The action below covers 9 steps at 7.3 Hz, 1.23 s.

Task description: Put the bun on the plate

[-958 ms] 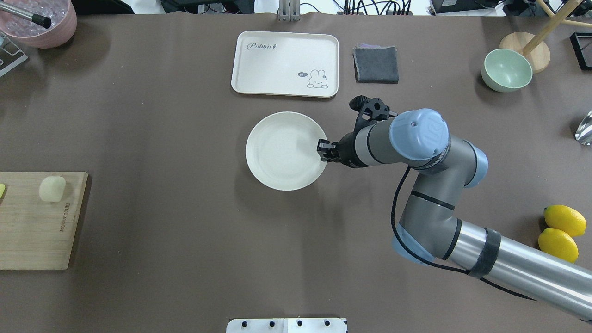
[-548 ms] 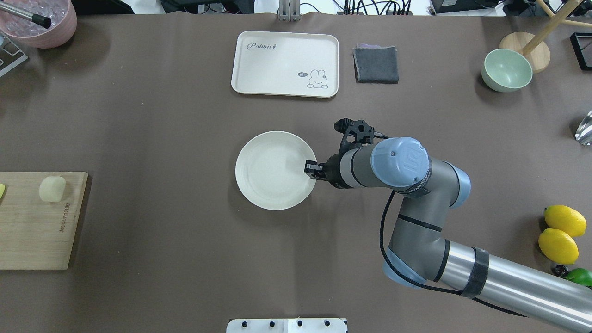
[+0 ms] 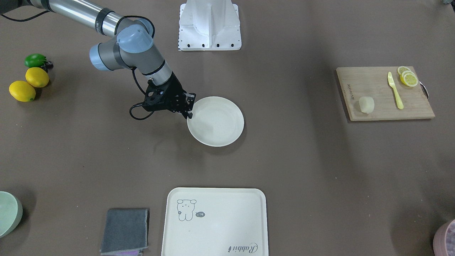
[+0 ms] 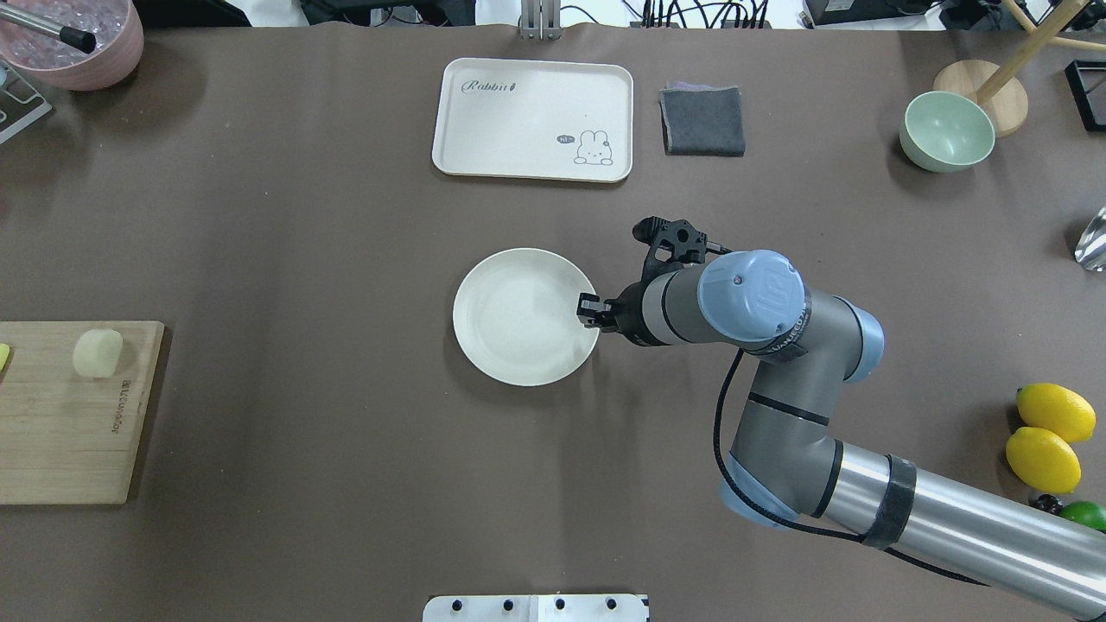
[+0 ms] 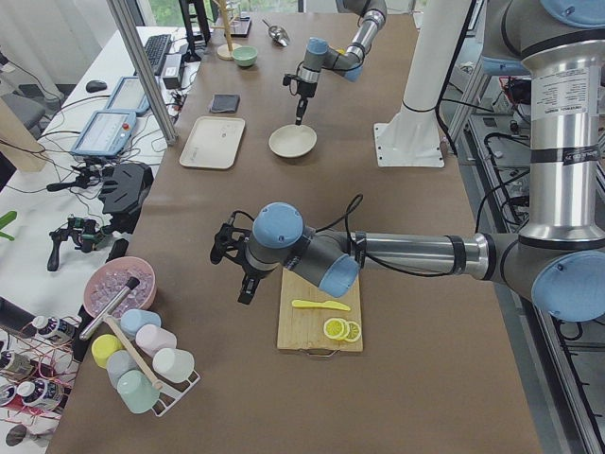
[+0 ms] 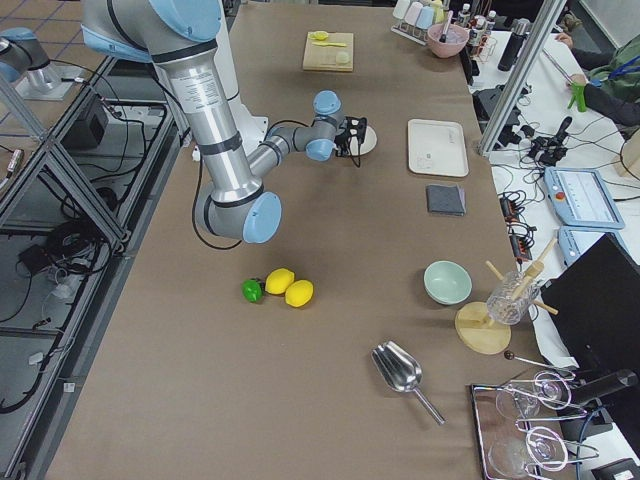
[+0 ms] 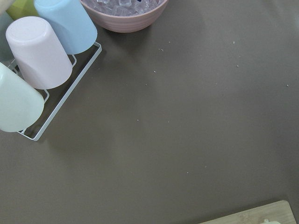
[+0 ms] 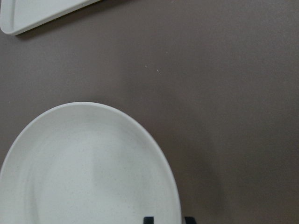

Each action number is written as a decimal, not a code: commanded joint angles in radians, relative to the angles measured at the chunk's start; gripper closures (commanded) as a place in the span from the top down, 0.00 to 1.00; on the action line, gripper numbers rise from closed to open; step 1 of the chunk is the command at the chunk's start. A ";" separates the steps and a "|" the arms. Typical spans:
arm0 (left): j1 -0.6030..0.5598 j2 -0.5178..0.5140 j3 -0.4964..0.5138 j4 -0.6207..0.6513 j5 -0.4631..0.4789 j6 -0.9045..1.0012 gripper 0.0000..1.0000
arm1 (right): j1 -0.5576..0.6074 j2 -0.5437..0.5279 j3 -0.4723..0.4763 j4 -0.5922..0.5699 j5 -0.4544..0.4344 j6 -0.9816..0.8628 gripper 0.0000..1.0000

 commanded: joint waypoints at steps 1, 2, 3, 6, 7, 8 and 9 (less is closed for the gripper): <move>0.090 0.002 -0.001 -0.128 0.005 -0.211 0.98 | 0.018 -0.004 0.017 -0.007 0.022 0.001 1.00; 0.147 0.007 -0.001 -0.203 0.014 -0.328 0.98 | 0.055 -0.008 0.066 -0.045 0.087 -0.001 1.00; 0.219 0.036 -0.001 -0.301 0.049 -0.438 0.98 | 0.078 -0.009 0.101 -0.098 0.127 -0.005 1.00; 0.453 0.097 -0.018 -0.453 0.297 -0.628 0.98 | 0.133 -0.134 0.184 -0.099 0.152 -0.078 1.00; 0.516 0.117 -0.038 -0.452 0.390 -0.633 0.98 | 0.145 -0.166 0.210 -0.097 0.163 -0.125 1.00; 0.549 0.138 -0.065 -0.447 0.434 -0.634 0.98 | 0.147 -0.168 0.210 -0.097 0.175 -0.125 1.00; 0.581 0.154 -0.067 -0.447 0.472 -0.642 0.98 | 0.149 -0.167 0.213 -0.096 0.174 -0.125 1.00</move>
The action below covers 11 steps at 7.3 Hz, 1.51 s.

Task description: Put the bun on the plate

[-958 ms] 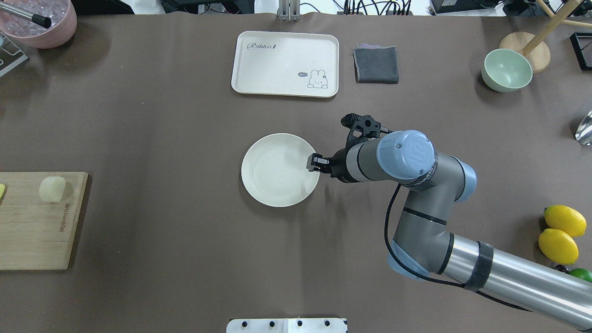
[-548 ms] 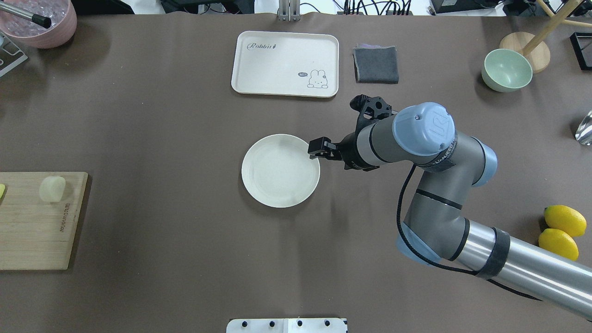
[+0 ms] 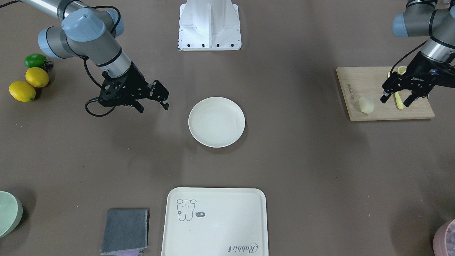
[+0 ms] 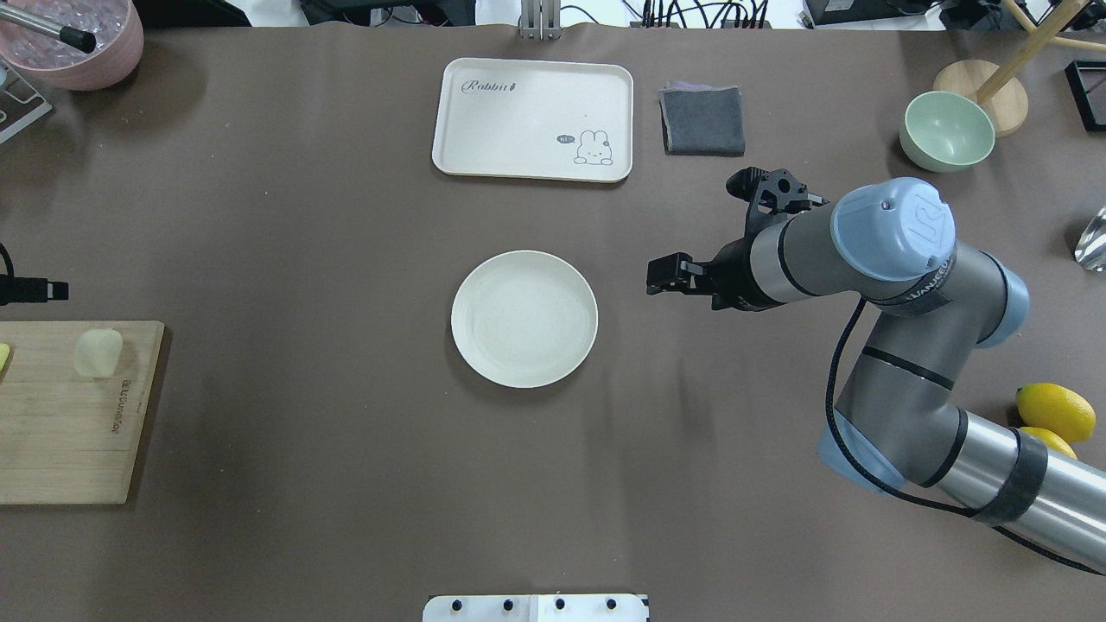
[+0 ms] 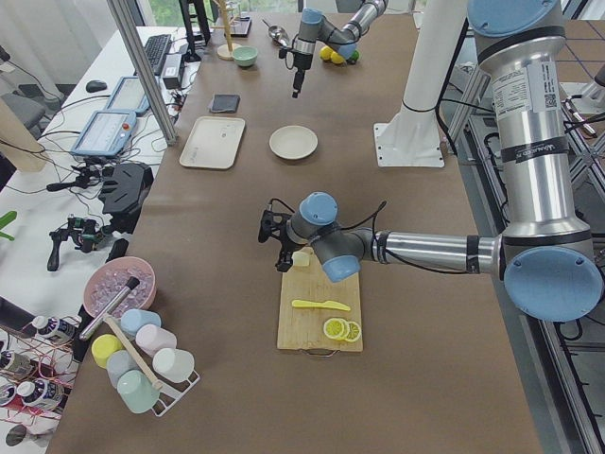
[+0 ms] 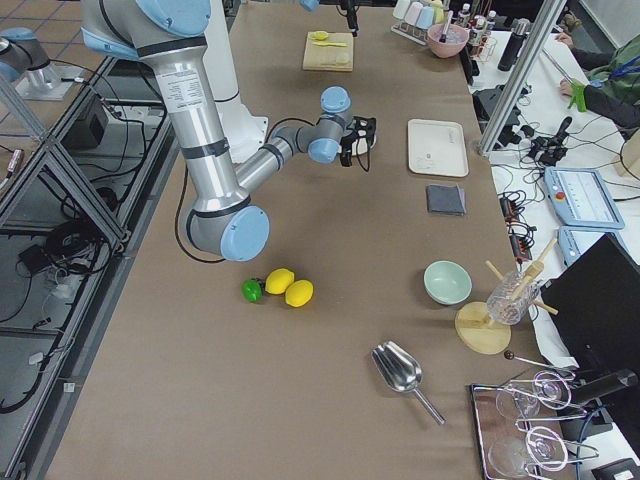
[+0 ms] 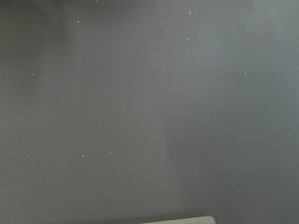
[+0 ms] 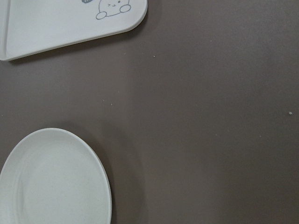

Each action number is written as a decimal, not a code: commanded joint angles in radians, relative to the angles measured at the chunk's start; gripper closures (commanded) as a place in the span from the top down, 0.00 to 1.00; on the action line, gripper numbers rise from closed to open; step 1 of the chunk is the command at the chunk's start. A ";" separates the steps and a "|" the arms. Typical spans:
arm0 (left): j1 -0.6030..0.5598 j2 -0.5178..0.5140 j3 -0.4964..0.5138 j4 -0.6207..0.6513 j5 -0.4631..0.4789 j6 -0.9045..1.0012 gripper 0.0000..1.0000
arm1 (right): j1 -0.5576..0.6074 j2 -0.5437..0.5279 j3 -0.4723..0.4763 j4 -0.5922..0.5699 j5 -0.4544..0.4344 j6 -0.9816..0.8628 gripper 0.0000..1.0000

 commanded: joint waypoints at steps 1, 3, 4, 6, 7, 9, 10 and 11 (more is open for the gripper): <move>0.106 0.024 -0.013 -0.001 0.122 -0.037 0.98 | 0.004 -0.008 0.018 0.001 0.004 -0.007 1.00; 0.201 0.024 -0.014 -0.003 0.192 -0.084 0.98 | 0.005 -0.009 0.020 0.001 -0.005 -0.006 1.00; 0.245 0.026 -0.013 -0.003 0.239 -0.097 0.97 | 0.007 -0.011 0.018 0.001 -0.003 -0.007 1.00; 0.254 0.026 -0.013 -0.003 0.243 -0.091 0.88 | 0.007 -0.011 0.018 0.004 -0.006 0.000 1.00; 0.254 0.026 -0.008 -0.003 0.243 -0.091 0.83 | 0.007 -0.011 0.018 0.004 -0.008 0.003 1.00; 0.254 0.026 -0.005 -0.002 0.244 -0.086 0.78 | 0.005 -0.005 0.018 0.008 -0.008 0.005 1.00; 0.258 0.026 -0.003 0.000 0.244 -0.086 0.75 | 0.007 -0.003 0.018 0.008 -0.008 0.005 1.00; 0.263 0.026 0.001 0.002 0.244 -0.086 0.73 | 0.007 -0.003 0.017 0.008 -0.008 0.005 1.00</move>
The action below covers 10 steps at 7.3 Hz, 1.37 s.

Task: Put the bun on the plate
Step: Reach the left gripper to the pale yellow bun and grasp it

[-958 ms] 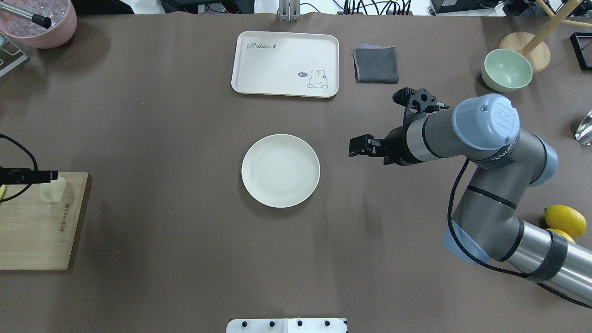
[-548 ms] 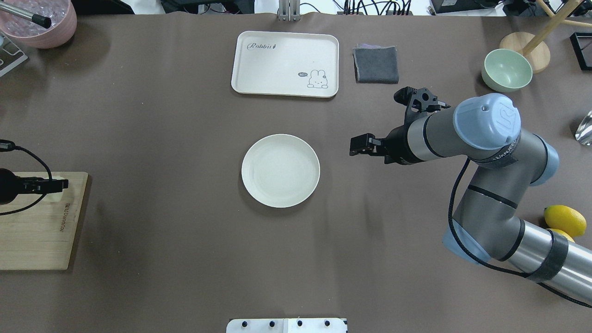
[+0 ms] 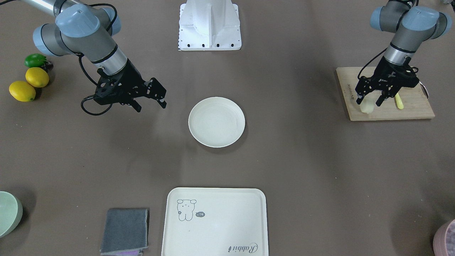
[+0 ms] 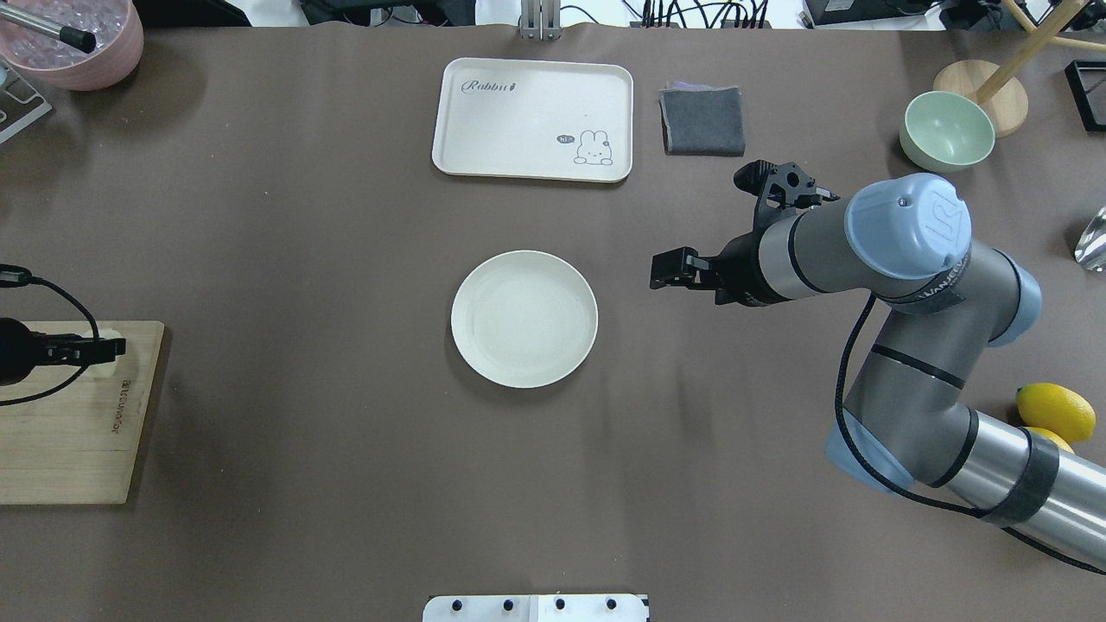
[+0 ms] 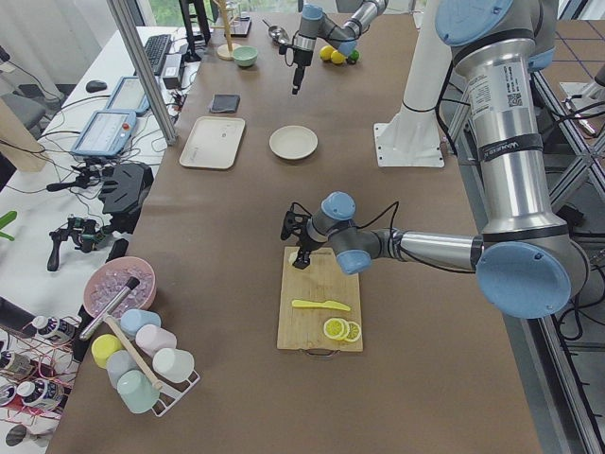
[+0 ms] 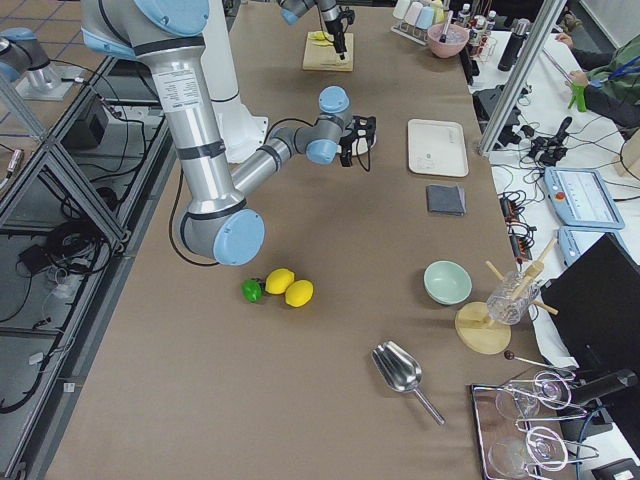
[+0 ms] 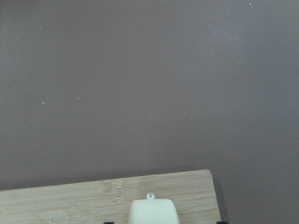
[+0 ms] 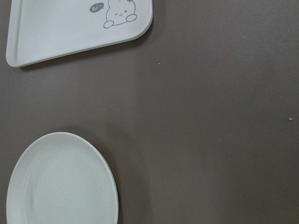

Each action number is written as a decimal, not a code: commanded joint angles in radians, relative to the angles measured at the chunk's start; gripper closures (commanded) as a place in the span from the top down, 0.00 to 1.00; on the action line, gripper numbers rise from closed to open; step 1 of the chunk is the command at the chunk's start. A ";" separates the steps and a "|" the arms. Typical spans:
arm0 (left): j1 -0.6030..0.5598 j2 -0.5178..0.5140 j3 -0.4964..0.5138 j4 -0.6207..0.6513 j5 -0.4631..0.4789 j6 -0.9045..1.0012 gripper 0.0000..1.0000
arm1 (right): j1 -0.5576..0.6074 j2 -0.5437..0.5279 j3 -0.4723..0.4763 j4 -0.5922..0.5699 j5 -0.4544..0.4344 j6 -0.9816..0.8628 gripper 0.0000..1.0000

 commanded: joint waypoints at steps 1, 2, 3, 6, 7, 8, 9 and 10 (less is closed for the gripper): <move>0.010 0.000 0.008 0.000 0.000 0.000 0.70 | -0.001 0.003 -0.001 0.000 0.000 0.000 1.00; 0.010 0.003 0.008 0.000 0.000 0.000 0.63 | 0.000 0.003 0.000 0.000 0.000 0.000 1.00; 0.010 0.014 0.000 -0.001 0.000 0.002 0.57 | 0.000 0.003 0.000 0.000 0.000 0.000 1.00; 0.010 0.021 0.000 -0.003 -0.001 0.008 0.51 | 0.000 0.001 0.005 0.000 0.000 0.002 1.00; 0.010 0.022 -0.002 -0.004 -0.001 0.008 0.47 | 0.000 0.001 0.005 0.000 0.000 0.000 1.00; 0.008 0.022 -0.005 -0.004 -0.003 0.009 0.46 | 0.000 0.001 0.007 0.000 0.000 0.000 1.00; 0.005 0.022 -0.015 -0.003 -0.007 0.008 0.45 | 0.000 0.001 0.008 0.000 0.000 0.000 1.00; -0.003 0.023 -0.032 0.000 -0.021 0.009 0.45 | 0.000 0.001 0.013 0.000 0.000 0.002 1.00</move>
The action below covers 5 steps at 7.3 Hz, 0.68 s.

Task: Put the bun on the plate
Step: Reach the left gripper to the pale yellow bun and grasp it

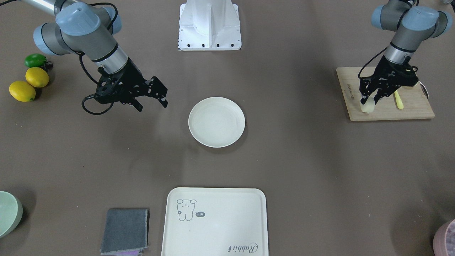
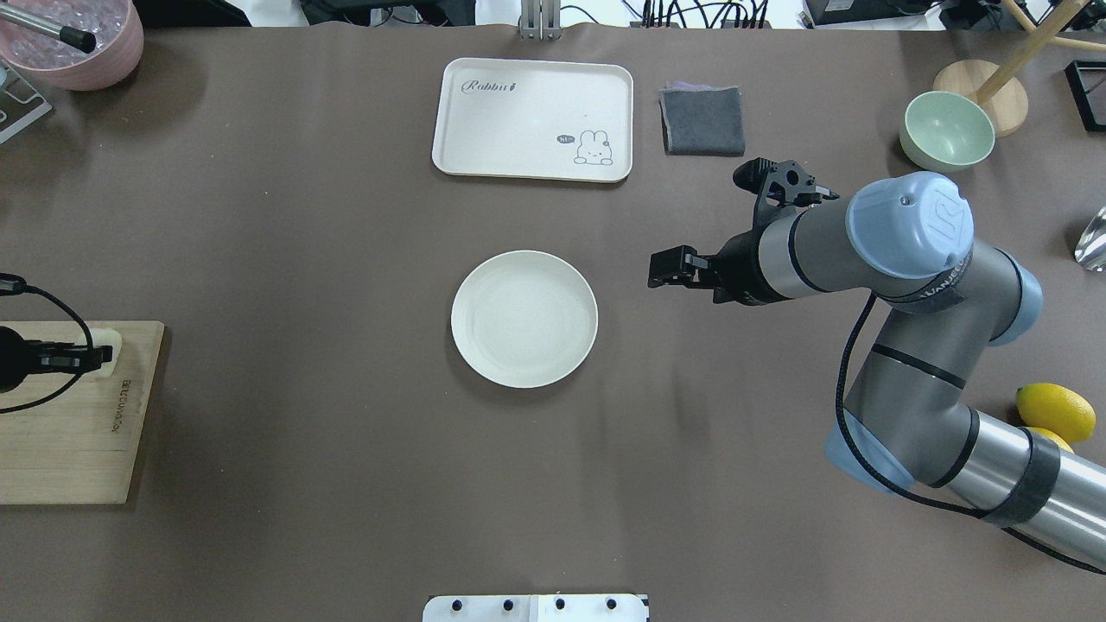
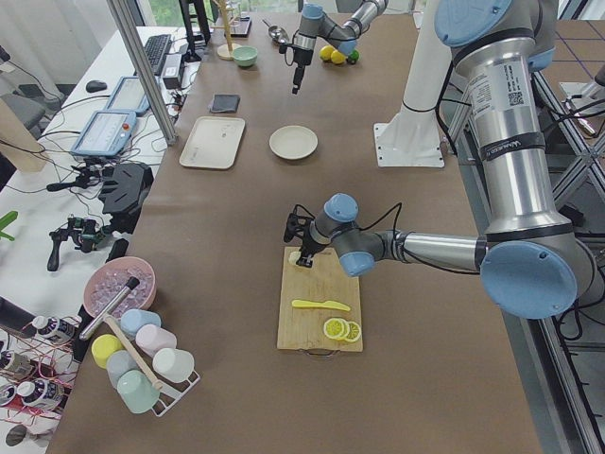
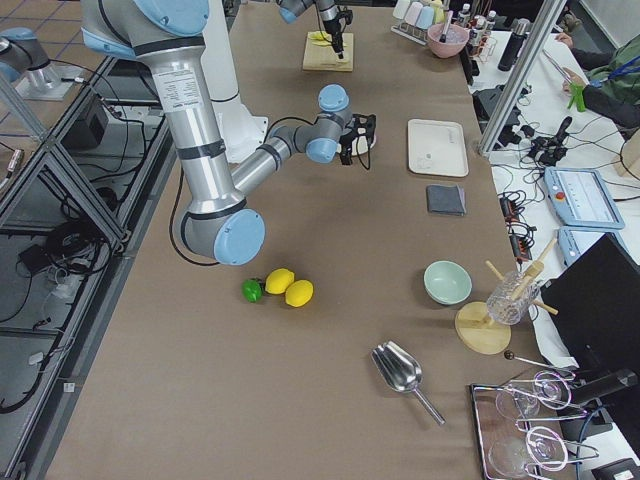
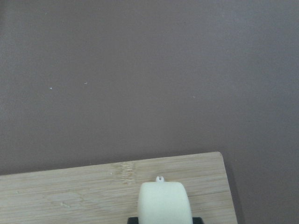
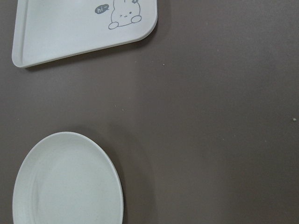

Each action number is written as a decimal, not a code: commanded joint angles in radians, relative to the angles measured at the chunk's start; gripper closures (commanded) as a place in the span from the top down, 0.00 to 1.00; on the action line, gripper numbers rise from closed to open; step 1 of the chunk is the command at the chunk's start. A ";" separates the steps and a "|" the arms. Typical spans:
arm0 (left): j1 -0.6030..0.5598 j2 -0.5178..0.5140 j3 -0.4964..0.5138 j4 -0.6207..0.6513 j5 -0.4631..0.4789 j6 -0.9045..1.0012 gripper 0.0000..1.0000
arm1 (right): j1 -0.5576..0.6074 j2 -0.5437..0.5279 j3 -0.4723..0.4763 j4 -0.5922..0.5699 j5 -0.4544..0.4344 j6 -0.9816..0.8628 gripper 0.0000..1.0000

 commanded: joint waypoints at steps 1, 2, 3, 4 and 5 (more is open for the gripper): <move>-0.012 0.000 -0.031 0.003 -0.058 0.001 0.44 | 0.000 -0.003 0.013 -0.002 0.000 0.001 1.00; -0.035 -0.011 -0.040 0.006 -0.066 0.001 0.43 | 0.000 -0.005 0.013 0.000 0.002 0.001 1.00; -0.039 -0.044 -0.066 0.070 -0.066 0.001 0.43 | 0.000 -0.005 0.015 0.000 0.002 0.006 1.00; -0.042 -0.131 -0.134 0.265 -0.058 -0.001 0.43 | 0.000 -0.006 0.018 0.000 0.002 0.016 1.00; -0.048 -0.231 -0.211 0.469 -0.055 -0.004 0.43 | 0.000 -0.008 0.018 -0.002 0.000 0.017 1.00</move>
